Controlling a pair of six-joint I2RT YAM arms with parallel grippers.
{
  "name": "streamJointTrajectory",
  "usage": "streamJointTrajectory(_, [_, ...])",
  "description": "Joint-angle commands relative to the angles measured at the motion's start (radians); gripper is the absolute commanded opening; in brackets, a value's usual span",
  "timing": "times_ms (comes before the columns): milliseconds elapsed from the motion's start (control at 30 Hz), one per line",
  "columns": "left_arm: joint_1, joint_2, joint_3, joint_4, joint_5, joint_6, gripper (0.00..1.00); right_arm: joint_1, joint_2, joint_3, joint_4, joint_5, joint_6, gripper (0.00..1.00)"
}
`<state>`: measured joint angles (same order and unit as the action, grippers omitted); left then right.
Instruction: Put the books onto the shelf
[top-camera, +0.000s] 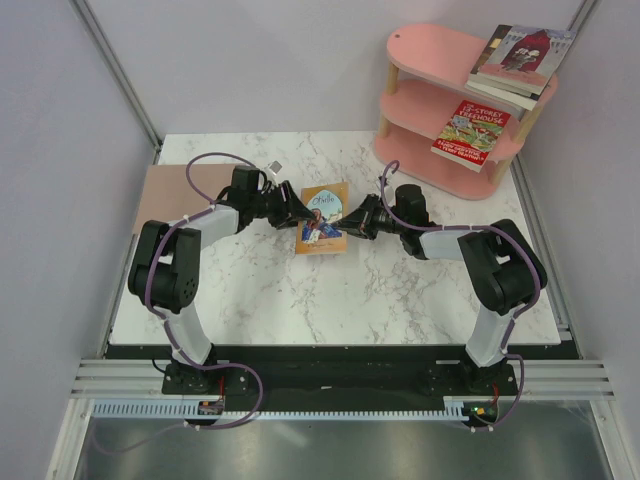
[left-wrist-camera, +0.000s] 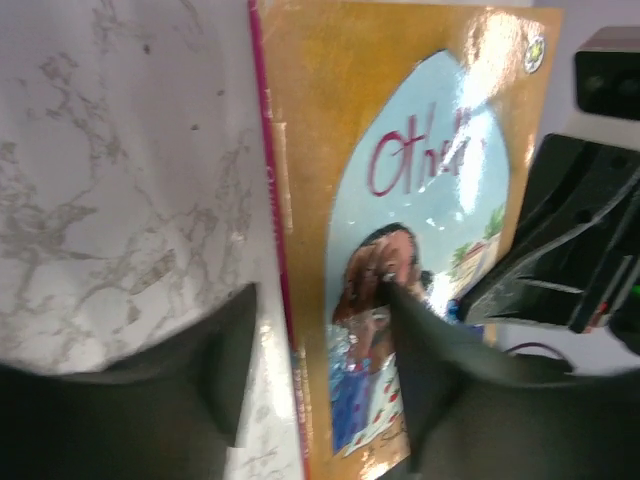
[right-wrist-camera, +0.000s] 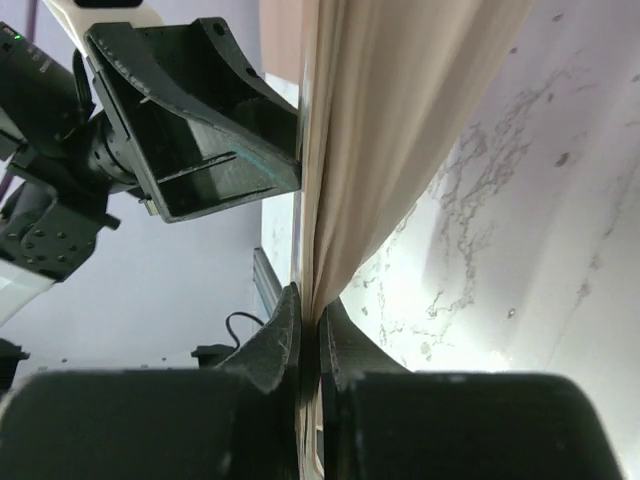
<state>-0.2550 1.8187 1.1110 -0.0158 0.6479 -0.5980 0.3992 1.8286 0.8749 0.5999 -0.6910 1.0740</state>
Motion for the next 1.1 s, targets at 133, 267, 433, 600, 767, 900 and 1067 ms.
streamJointTrajectory(133, [-0.001, -0.019, -0.077, 0.439, 0.236, -0.247, 0.02, 0.012, -0.002, 0.001, 0.132, -0.090, 0.052, 0.36])
streamJointTrajectory(267, [0.002, -0.042, -0.074, 0.477, 0.252, -0.285, 0.02, -0.016, -0.096, -0.118, 0.048, 0.074, 0.030, 0.67])
streamJointTrajectory(433, [-0.004, -0.056, -0.074, 0.543, 0.277, -0.367, 0.02, -0.043, -0.227, -0.315, 0.162, 0.168, 0.130, 0.79])
streamJointTrajectory(600, [-0.023, -0.050, -0.079, 0.589, 0.271, -0.402, 0.02, -0.040, -0.252, -0.412, 0.358, 0.214, 0.227, 0.85])
streamJointTrajectory(767, [-0.053, -0.027, -0.083, 0.637, 0.259, -0.442, 0.02, 0.003, -0.204, -0.390, 0.437, 0.215, 0.263, 0.87])
streamJointTrajectory(900, [-0.070, -0.018, -0.076, 0.651, 0.257, -0.451, 0.02, 0.026, -0.157, -0.393, 0.547, 0.229, 0.308, 0.74])
streamJointTrajectory(1067, [-0.069, -0.015, -0.071, 0.645, 0.248, -0.444, 0.02, 0.050, -0.141, -0.378, 0.569, 0.192, 0.337, 0.36])
